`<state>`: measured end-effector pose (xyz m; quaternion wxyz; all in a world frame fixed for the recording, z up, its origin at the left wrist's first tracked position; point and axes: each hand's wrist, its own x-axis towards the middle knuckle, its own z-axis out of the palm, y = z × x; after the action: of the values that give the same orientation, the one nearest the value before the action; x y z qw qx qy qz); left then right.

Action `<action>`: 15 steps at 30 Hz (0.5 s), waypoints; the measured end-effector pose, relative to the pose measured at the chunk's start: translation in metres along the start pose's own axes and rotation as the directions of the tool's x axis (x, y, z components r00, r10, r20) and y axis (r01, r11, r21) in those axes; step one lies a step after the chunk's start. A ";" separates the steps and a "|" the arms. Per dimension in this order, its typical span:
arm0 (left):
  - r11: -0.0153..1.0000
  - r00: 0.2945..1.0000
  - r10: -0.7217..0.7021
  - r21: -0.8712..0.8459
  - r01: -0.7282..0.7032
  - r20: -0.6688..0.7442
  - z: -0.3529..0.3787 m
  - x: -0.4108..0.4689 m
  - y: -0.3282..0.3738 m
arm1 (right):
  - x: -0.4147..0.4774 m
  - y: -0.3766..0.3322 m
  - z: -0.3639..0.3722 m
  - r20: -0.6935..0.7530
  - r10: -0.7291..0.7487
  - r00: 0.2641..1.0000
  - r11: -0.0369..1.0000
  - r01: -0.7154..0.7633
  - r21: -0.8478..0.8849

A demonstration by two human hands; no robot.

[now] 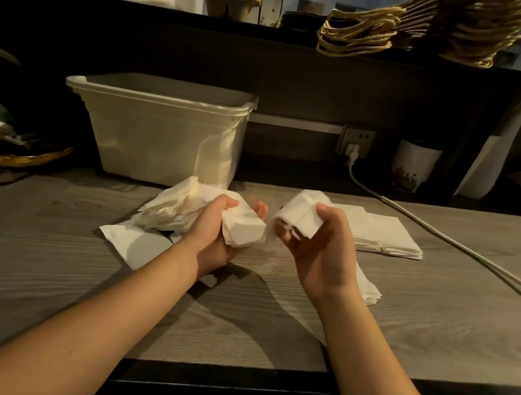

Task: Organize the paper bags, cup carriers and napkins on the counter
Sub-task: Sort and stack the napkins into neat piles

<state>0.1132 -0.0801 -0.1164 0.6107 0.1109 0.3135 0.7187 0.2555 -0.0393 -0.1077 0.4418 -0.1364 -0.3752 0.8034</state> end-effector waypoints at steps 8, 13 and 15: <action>0.959 0.987 -0.145 0.254 0.122 0.074 0.000 -0.001 -0.016 | 0.001 -0.004 0.001 0.016 0.081 0.997 0.977 -0.082 0.198; 0.983 0.993 -0.098 0.160 0.087 0.062 -0.003 0.000 -0.021 | 0.008 0.006 0.002 0.014 0.074 0.997 0.994 -0.075 0.081; 0.973 0.997 -0.062 0.224 0.051 0.044 -0.003 0.001 -0.024 | 0.012 0.006 0.003 0.007 0.068 0.998 0.991 -0.068 0.112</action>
<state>0.1313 -0.0789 -0.1330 0.6223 0.1876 0.3795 0.6584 0.2436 -0.0329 -0.1087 0.4206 -0.1229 -0.3255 0.8379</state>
